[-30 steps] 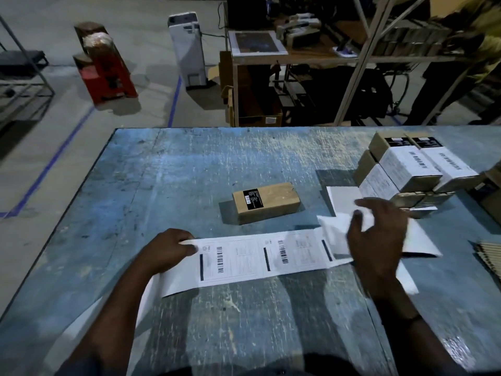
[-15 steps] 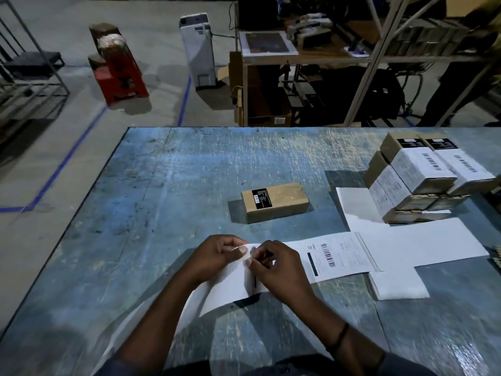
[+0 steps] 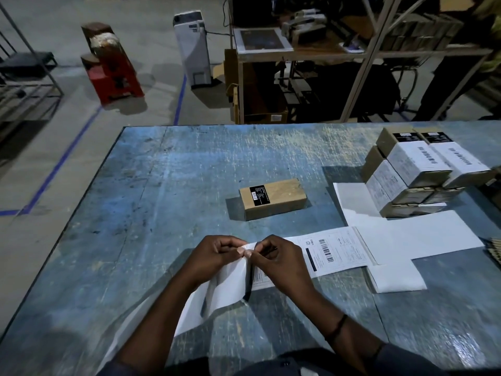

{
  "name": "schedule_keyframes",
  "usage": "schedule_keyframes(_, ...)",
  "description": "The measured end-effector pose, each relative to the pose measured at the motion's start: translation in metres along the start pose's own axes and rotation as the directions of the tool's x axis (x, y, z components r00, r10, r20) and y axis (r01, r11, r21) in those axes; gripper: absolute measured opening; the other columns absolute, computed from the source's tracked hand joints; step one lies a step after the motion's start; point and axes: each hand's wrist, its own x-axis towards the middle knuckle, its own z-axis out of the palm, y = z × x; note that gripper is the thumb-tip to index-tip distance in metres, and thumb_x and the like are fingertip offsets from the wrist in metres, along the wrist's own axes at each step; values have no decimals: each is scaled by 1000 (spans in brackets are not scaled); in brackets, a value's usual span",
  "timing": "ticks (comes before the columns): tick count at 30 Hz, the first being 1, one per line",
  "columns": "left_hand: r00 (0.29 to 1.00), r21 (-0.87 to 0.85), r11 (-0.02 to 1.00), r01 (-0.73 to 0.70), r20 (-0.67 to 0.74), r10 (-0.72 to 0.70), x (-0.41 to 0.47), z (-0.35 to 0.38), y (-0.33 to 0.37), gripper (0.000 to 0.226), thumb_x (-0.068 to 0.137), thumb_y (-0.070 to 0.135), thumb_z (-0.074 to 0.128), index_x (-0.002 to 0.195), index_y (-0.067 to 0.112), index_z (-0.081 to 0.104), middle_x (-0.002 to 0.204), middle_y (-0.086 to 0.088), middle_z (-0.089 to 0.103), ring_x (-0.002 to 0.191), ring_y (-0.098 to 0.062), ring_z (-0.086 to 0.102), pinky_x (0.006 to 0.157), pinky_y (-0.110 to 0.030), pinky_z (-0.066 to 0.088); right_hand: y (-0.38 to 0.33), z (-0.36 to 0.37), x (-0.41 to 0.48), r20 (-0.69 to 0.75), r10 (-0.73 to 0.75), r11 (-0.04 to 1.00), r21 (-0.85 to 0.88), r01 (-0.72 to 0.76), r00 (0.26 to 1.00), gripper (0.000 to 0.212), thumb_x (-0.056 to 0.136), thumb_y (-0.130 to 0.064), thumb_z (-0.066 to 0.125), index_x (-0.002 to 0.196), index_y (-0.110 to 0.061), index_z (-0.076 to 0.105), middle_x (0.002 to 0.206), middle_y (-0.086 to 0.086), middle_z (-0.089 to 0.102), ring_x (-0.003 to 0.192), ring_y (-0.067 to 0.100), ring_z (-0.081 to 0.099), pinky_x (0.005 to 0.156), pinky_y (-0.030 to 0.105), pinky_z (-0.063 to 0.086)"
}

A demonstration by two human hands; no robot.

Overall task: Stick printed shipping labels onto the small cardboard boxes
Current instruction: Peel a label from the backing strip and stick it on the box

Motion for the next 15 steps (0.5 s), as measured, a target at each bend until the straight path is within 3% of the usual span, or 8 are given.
schedule_keyframes(8,998,120,992,-49,-20,51,0,-2,0,11,93,29,73,95,22,81,96,2,79,93,-19,74,83,-28,53,0,0,3,40,-5,1000,2,4,999,15,82,-30,85,78,-20,75,76,-9,75,71,4,70,60,14,48)
schedule_keyframes(12,998,156,986,-57,-6,59,0,-2,1,10,93,30,73,92,23,81,95,3,79,91,-16,74,82,-29,53,4,1,6,46,-18,998,-61,21,999,7,85,-28,80,82,-22,78,80,-12,76,74,0,70,69,18,52)
schedule_keyframes(15,999,173,984,-53,6,53,-1,-1,4,11,94,29,72,94,23,81,95,6,79,91,-12,74,83,-26,53,3,-2,6,47,-42,990,-130,48,998,14,86,-36,77,84,-23,78,81,-13,75,76,-1,69,72,24,56)
